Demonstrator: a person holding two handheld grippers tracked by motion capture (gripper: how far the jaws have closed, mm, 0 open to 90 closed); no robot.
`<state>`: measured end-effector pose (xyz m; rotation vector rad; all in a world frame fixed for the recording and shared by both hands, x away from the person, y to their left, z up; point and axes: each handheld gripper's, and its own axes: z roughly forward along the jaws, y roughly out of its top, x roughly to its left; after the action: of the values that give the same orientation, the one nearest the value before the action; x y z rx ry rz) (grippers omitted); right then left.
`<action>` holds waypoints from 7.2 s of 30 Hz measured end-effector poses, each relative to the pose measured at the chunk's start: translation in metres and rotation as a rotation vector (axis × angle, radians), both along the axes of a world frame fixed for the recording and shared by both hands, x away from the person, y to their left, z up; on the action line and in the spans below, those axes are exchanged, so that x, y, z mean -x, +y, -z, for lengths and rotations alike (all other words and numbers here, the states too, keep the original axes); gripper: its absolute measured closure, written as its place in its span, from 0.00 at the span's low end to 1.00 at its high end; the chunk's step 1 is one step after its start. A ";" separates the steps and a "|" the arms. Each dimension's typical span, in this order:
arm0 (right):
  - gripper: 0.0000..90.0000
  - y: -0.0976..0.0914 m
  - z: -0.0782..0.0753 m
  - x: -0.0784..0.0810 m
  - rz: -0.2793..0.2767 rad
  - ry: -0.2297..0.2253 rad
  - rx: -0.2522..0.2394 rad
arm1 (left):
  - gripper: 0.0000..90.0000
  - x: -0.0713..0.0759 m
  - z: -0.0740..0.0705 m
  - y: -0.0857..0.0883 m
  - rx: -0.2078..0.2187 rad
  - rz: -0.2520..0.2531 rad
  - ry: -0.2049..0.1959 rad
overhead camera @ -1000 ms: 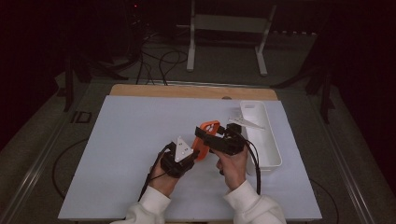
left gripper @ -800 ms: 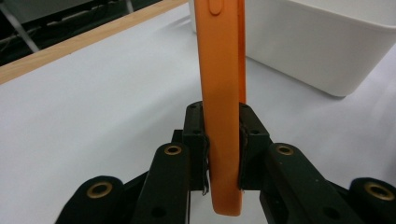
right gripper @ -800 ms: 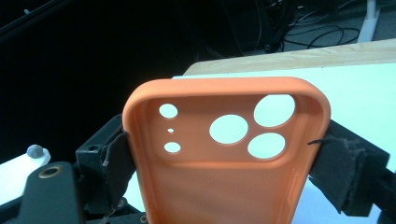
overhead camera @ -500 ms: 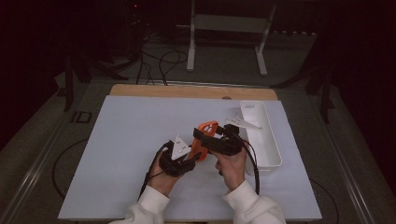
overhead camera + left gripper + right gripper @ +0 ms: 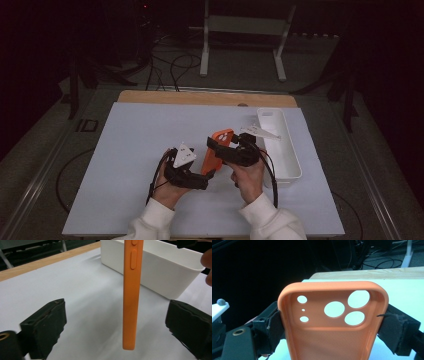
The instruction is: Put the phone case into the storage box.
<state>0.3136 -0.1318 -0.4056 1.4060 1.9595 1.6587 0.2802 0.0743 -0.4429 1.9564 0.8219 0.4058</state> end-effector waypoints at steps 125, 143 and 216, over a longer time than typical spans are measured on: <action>0.18 -0.026 -0.050 -0.067 0.098 -0.178 0.198 | 0.00 0.026 0.037 0.148 0.048 -0.185 -0.091; 0.18 -0.033 -0.052 -0.083 0.117 -0.199 0.198 | 0.00 0.025 0.038 0.148 0.051 -0.184 -0.087; 0.18 -0.109 -0.052 -0.120 0.388 -0.157 0.241 | 0.00 0.026 0.040 0.146 0.040 -0.181 -0.081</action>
<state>0.4332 -0.2406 -0.3532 1.4056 1.6118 1.2725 0.2544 0.2204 -0.4829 1.8230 0.9510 0.5671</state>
